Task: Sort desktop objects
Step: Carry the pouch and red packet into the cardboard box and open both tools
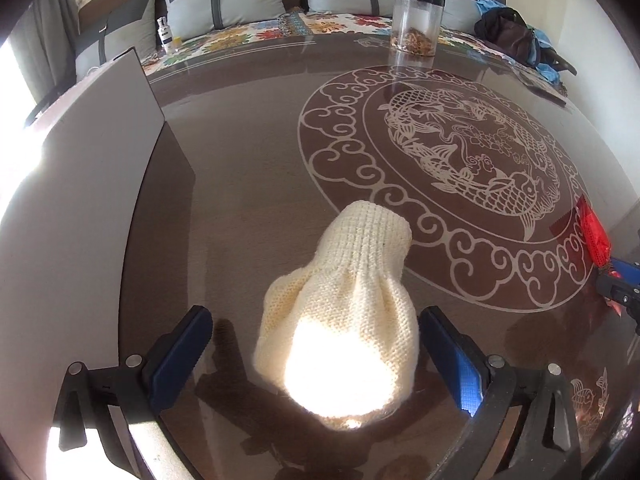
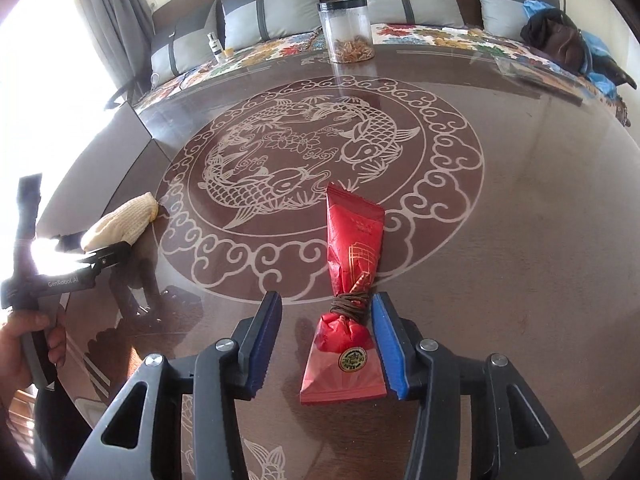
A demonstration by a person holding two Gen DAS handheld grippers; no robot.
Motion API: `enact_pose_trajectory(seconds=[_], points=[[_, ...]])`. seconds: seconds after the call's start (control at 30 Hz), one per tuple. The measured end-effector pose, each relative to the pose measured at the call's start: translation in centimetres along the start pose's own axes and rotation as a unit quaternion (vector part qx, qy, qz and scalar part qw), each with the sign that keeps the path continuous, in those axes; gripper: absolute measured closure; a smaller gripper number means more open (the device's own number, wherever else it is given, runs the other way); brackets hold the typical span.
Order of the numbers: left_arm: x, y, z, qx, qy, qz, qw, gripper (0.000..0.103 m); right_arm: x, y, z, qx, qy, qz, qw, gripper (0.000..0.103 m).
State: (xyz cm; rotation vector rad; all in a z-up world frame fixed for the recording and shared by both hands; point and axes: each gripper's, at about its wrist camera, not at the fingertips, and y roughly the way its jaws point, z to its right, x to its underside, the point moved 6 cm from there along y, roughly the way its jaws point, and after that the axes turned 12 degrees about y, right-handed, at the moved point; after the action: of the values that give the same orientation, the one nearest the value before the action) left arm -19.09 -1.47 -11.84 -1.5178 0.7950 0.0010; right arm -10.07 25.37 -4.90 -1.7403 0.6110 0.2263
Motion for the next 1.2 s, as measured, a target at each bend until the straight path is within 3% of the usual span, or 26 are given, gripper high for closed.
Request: enact_pose_trajectory(seconds=[0.03,0.07,0.1,0.23,0.37,0.5,0.63,0.77,0.9,1.07,1.17,1.2], points=[[-0.3,-0.4,0.3,0.007,0.007,0.018,0.9998,0.025,0.1,0.7,0.0,0.021,-0.006,-0.019,1.000,0.057],[-0.5,-0.7,0.7,0.023,0.009,0.029,0.9993,0.042,0.0,0.7,-0.1,0.033,-0.012,-0.016,0.999,0.062],[-0.7,-1.0,0.9,0.024,0.009,0.028,0.9993,0.055,0.0,0.6,0.0,0.050,-0.016,-0.017,0.998,0.079],[-0.8,-4.3,1.8,0.049,0.010,0.070,0.9963,0.056,0.6,-1.3,0.5,0.055,-0.022,-0.006,0.998,0.079],[-0.2,-9.5,0.5,0.094,-0.047,0.112,0.9882,0.056,0.6,-4.6,-0.5,0.033,-0.020,0.006,0.999,0.079],[1.1,-15.9,-3.2,0.105,-0.092,0.157,0.9777,0.056,-0.7,-7.8,-5.4,-0.003,-0.043,0.024,0.999,0.079],[3.6,-21.1,-9.7,0.066,-0.118,0.178,0.9747,0.056,-2.0,-10.6,-14.1,-0.070,-0.079,0.039,0.994,0.079],[7.8,-23.0,-17.6,-0.006,-0.154,0.154,0.9760,0.056,-1.8,-12.4,-25.2,-0.156,-0.128,0.037,0.979,0.079],[13.6,-21.4,-23.2,-0.028,-0.216,0.103,0.9706,0.056,0.4,-11.8,-35.7,-0.216,-0.175,0.015,0.961,0.079],[19.5,-17.5,-25.9,-0.052,-0.260,0.031,0.9638,0.055,4.7,-7.1,-44.7,-0.218,-0.236,-0.027,0.947,0.079],[21.4,-16.2,-26.3,-0.058,-0.280,0.003,0.9581,0.049,6.8,-3.8,-47.1,-0.203,-0.244,-0.063,0.946,0.076],[22.2,-16.2,-26.5,-0.056,-0.284,0.002,0.9570,0.039,7.3,-2.6,-47.5,-0.193,-0.240,-0.081,0.948,0.070]])
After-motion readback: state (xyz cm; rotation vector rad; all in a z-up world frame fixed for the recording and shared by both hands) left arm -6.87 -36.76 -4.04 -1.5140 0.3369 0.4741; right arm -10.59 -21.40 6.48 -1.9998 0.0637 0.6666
